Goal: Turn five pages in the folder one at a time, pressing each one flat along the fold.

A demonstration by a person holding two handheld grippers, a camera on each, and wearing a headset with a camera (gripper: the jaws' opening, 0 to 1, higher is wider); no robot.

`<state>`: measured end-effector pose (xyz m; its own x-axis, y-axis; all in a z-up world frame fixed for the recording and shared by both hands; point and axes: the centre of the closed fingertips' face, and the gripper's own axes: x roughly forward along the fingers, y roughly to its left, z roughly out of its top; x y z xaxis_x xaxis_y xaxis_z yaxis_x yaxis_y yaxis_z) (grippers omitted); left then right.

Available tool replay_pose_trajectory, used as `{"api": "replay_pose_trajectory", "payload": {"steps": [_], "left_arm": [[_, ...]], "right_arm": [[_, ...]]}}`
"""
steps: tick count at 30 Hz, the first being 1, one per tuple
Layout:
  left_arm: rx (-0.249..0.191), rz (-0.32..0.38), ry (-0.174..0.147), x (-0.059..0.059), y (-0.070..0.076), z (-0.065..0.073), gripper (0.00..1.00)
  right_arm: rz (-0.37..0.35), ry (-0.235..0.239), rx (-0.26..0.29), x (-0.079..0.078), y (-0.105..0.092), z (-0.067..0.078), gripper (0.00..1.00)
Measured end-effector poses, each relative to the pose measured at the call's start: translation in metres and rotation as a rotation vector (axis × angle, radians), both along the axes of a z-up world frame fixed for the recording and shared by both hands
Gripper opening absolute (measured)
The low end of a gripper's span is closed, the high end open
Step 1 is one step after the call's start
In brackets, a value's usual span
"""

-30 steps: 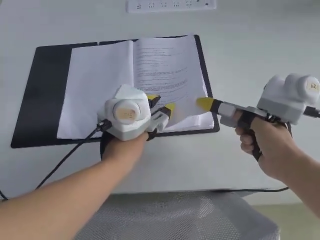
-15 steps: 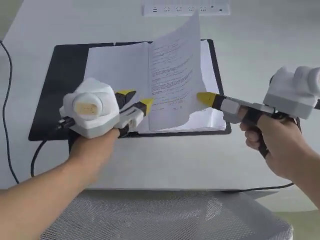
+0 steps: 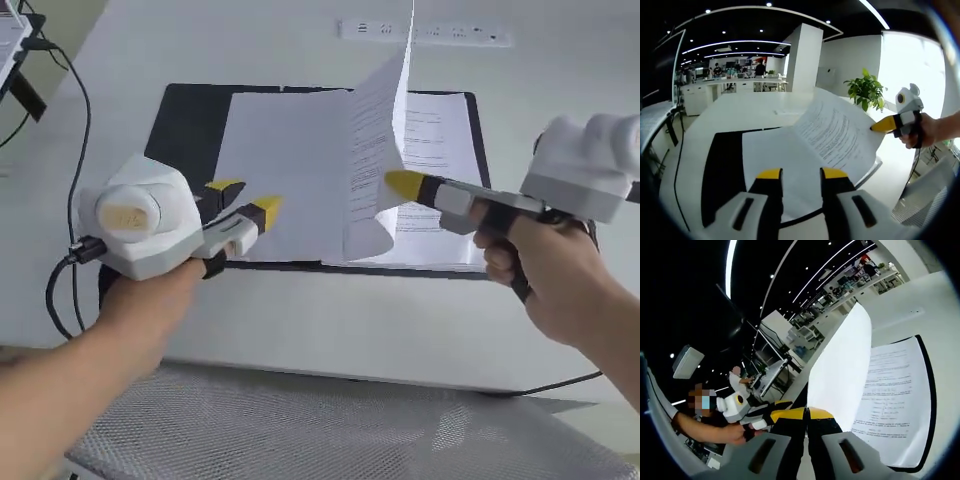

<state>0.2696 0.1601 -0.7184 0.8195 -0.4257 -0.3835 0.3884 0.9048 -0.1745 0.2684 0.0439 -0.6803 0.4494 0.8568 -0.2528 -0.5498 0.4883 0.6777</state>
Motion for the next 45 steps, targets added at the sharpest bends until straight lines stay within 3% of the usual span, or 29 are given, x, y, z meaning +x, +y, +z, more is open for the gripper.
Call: {"api": "replay_pose_trajectory", "payload": {"steps": [11, 15, 21, 29, 37, 45], "left_arm": [[-0.052, 0.063, -0.022, -0.009, 0.045, 0.018, 0.28], [-0.064, 0.091, -0.03, -0.012, 0.064, 0.022, 0.28], [-0.077, 0.126, -0.019, -0.016, 0.088, 0.019, 0.28], [-0.077, 0.115, 0.001, -0.016, 0.104, 0.013, 0.28], [-0.067, 0.101, 0.047, -0.022, 0.114, -0.003, 0.27], [-0.067, 0.103, 0.07, -0.024, 0.118, -0.014, 0.27]], "right_arm": [[0.077, 0.01, 0.013, -0.004, 0.066, 0.002, 0.0], [0.111, 0.02, 0.001, -0.006, 0.093, -0.004, 0.0], [0.168, 0.059, -0.05, -0.011, 0.127, -0.031, 0.0], [0.202, 0.121, -0.126, -0.014, 0.155, -0.071, 0.0], [0.214, 0.157, -0.171, -0.01, 0.172, -0.095, 0.0], [0.216, 0.21, -0.208, -0.01, 0.176, -0.12, 0.0]]}}
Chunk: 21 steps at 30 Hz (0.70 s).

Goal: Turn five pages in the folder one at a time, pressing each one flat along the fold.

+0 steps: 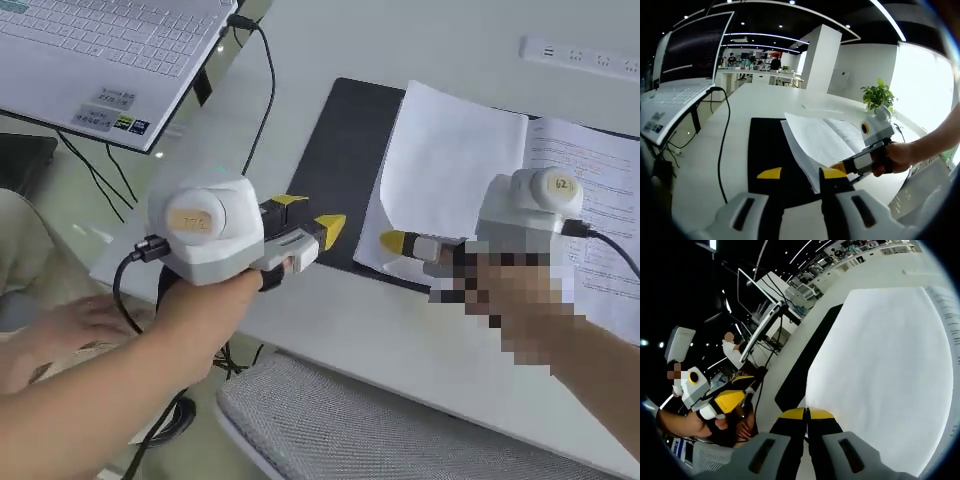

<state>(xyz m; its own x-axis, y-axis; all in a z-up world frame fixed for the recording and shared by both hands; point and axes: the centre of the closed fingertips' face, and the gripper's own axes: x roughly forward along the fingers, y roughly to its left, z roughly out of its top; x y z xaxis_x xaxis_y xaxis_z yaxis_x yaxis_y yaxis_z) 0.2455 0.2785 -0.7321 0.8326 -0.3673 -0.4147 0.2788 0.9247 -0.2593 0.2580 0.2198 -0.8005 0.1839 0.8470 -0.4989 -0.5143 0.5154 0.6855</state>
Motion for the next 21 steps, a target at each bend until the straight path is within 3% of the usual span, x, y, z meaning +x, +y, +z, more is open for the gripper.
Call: {"api": "replay_pose_trajectory", "payload": {"steps": [10, 13, 19, 21], "left_arm": [[0.016, -0.04, 0.026, -0.001, -0.01, -0.013, 0.26], [0.022, -0.05, 0.033, -0.001, -0.012, -0.017, 0.26], [0.027, -0.063, 0.041, 0.0, -0.014, -0.021, 0.25], [0.021, -0.064, 0.041, 0.001, -0.015, -0.021, 0.25]], "right_arm": [[-0.014, 0.021, 0.043, -0.003, 0.005, -0.001, 0.07], [-0.012, 0.001, 0.036, -0.004, 0.005, 0.0, 0.08], [-0.013, 0.001, 0.088, -0.007, 0.008, 0.008, 0.13], [-0.006, 0.021, 0.097, -0.011, 0.009, 0.008, 0.13]]}}
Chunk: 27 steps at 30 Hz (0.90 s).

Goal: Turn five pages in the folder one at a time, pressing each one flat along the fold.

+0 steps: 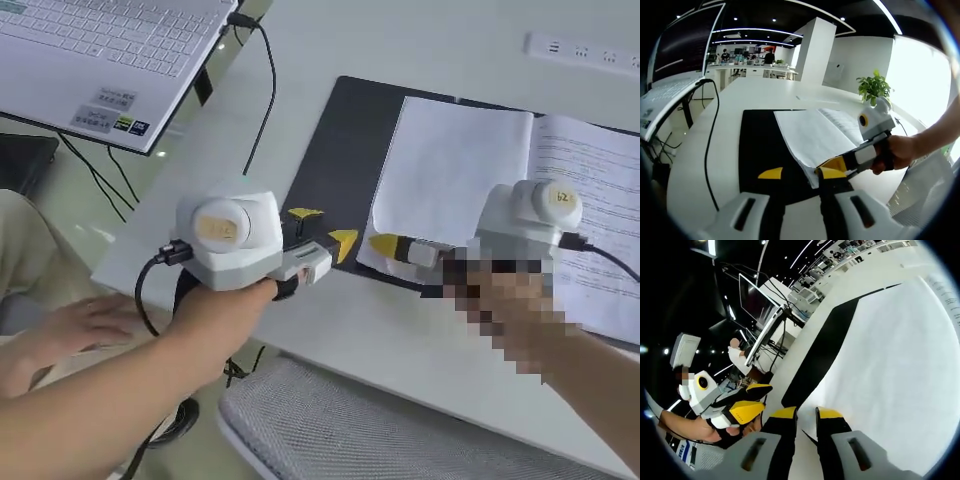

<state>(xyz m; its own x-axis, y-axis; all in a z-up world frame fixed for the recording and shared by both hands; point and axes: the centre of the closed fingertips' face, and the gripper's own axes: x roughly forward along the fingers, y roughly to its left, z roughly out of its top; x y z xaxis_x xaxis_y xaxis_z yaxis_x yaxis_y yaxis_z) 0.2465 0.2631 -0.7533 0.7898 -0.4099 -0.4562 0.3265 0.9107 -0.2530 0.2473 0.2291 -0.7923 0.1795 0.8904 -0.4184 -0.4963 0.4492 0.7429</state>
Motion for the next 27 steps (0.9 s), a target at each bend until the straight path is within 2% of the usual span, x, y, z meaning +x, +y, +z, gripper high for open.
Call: {"api": "replay_pose_trajectory", "payload": {"steps": [2, 4, 9, 13, 14, 16, 18, 19, 21, 23, 24, 26, 27], "left_arm": [[0.004, -0.008, 0.003, 0.002, -0.002, -0.002, 0.23], [0.006, -0.016, 0.0, 0.004, -0.004, -0.003, 0.21], [0.005, -0.044, 0.006, 0.012, -0.016, -0.009, 0.2], [-0.009, -0.07, 0.014, 0.017, -0.027, -0.014, 0.14], [-0.016, -0.078, 0.005, 0.02, -0.031, -0.014, 0.13], [-0.019, -0.091, 0.001, 0.023, -0.038, -0.014, 0.11], [-0.039, -0.112, 0.0, 0.027, -0.047, -0.015, 0.06], [-0.034, -0.114, 0.0, 0.028, -0.049, -0.016, 0.06], [-0.036, -0.123, 0.003, 0.031, -0.054, -0.02, 0.06], [-0.032, -0.134, 0.018, 0.032, -0.059, -0.027, 0.05], [-0.018, -0.144, 0.023, 0.031, -0.061, -0.032, 0.05], [-0.021, -0.151, 0.036, 0.031, -0.063, -0.037, 0.05], [-0.01, -0.158, 0.037, 0.031, -0.064, -0.041, 0.04]], "right_arm": [[0.021, 0.0, 0.03, -0.005, 0.003, 0.004, 0.1], [0.047, -0.005, 0.017, -0.012, 0.005, 0.003, 0.09], [0.062, -0.013, 0.031, -0.017, 0.002, 0.006, 0.09], [0.073, -0.011, 0.061, -0.024, -0.003, 0.017, 0.09], [0.088, -0.045, 0.065, -0.027, -0.006, 0.021, 0.09], [0.113, -0.054, 0.064, -0.033, -0.013, 0.026, 0.09], [0.127, -0.085, 0.052, -0.036, -0.025, 0.029, 0.09], [0.128, -0.093, 0.051, -0.036, -0.032, 0.032, 0.09], [0.107, -0.108, 0.048, -0.032, -0.047, 0.035, 0.09], [0.091, -0.124, 0.047, -0.027, -0.06, 0.039, 0.09], [0.064, -0.135, 0.05, -0.02, -0.069, 0.042, 0.09], [0.04, -0.15, 0.039, -0.01, -0.081, 0.045, 0.09], [0.01, -0.172, 0.044, 0.0, -0.089, 0.049, 0.09]]}}
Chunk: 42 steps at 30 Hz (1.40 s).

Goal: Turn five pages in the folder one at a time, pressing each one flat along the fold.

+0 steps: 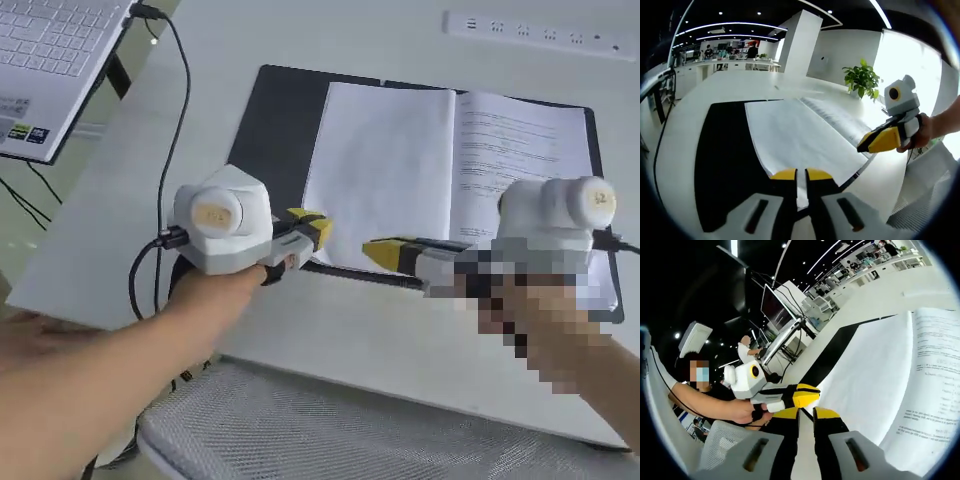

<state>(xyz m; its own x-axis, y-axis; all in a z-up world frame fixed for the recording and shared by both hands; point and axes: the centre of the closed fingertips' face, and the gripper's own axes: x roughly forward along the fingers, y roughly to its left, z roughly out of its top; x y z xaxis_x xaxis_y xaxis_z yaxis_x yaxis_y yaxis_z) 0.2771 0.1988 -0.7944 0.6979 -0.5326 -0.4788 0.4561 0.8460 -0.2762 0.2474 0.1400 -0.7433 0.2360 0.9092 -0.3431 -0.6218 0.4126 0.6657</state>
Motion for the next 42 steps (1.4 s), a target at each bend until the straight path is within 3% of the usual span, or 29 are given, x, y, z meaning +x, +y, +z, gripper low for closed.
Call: {"api": "replay_pose_trajectory", "payload": {"steps": [8, 12, 16, 17, 19, 21, 30, 34, 38, 42], "left_arm": [[0.036, -0.008, 0.035, -0.006, 0.003, -0.017, 0.06], [0.069, -0.008, 0.025, -0.005, 0.008, -0.018, 0.01], [0.071, -0.014, 0.013, -0.004, 0.011, -0.02, 0.0], [0.063, -0.015, 0.011, -0.003, 0.011, -0.02, 0.0], [0.07, -0.023, -0.006, -0.004, 0.01, -0.02, 0.0], [0.069, -0.019, -0.007, -0.005, 0.009, -0.018, 0.0], [0.078, -0.019, -0.022, -0.007, 0.007, -0.015, 0.0], [0.079, -0.02, -0.025, -0.007, 0.007, -0.015, 0.0], [0.078, -0.019, -0.027, -0.007, 0.006, -0.015, 0.0], [0.08, -0.018, -0.028, -0.006, 0.006, -0.015, 0.0]], "right_arm": [[-0.128, -0.074, -0.008, 0.059, -0.04, 0.011, 0.1], [-0.155, -0.115, -0.03, 0.086, -0.049, 0.007, 0.11], [-0.16, -0.127, -0.056, 0.108, -0.05, -0.002, 0.13], [-0.163, -0.133, -0.056, 0.127, -0.054, -0.006, 0.11], [-0.169, -0.164, -0.047, 0.137, -0.054, -0.008, 0.05], [-0.171, -0.169, -0.063, 0.143, -0.054, -0.013, 0.0], [-0.164, -0.178, -0.101, 0.18, -0.055, -0.029, 0.0], [-0.133, -0.177, -0.119, 0.188, -0.049, -0.037, 0.0], [-0.123, -0.16, -0.134, 0.186, -0.044, -0.043, 0.0], [-0.122, -0.139, -0.149, 0.195, -0.047, -0.06, 0.0]]}}
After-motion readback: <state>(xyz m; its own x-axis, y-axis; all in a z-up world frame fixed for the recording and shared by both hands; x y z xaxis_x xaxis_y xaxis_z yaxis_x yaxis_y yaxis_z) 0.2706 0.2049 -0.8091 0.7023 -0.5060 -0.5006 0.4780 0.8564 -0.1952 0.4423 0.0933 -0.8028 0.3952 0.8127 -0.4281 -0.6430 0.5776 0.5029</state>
